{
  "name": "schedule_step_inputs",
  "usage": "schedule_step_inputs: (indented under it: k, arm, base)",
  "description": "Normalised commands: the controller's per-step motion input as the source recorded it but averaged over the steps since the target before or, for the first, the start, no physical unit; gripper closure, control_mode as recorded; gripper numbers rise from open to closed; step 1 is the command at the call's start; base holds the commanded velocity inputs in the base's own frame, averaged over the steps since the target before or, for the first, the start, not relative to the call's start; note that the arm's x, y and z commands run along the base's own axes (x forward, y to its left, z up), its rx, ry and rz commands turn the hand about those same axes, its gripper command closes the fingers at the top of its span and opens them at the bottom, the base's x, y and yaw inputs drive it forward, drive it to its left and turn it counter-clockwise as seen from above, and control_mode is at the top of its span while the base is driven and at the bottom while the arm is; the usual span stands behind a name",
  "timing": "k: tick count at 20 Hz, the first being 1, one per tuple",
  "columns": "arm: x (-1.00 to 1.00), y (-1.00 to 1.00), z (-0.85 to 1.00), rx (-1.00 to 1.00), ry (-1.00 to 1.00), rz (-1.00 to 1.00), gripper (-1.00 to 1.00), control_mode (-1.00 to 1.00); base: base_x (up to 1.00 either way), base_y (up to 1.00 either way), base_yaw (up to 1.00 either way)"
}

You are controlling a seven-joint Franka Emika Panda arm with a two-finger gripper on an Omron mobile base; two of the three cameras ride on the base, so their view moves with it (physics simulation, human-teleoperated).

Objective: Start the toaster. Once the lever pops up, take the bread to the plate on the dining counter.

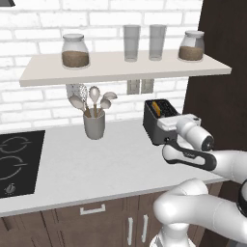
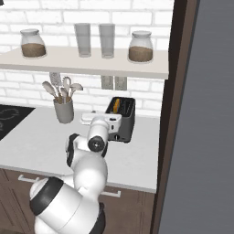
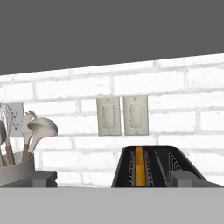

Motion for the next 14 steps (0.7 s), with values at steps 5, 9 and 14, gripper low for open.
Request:
schedule_step_inputs:
  k: [5,9,14]
  arm:
    - [0.03,0.00,0.06,0.00,0.00,0.00,-1.00,-1.00]
    - [0.01,0.00,0.00,0.00,0.00,0.00,-1.00,-1.00]
    - [0.06,-0.03,0.00,0.00,0.01,0.00,-1.00,-1.00]
  base:
    - [0.00,0.00,0.00]
    - [0.00,0.00,0.00]
    - [0.00,0.00,0.00]
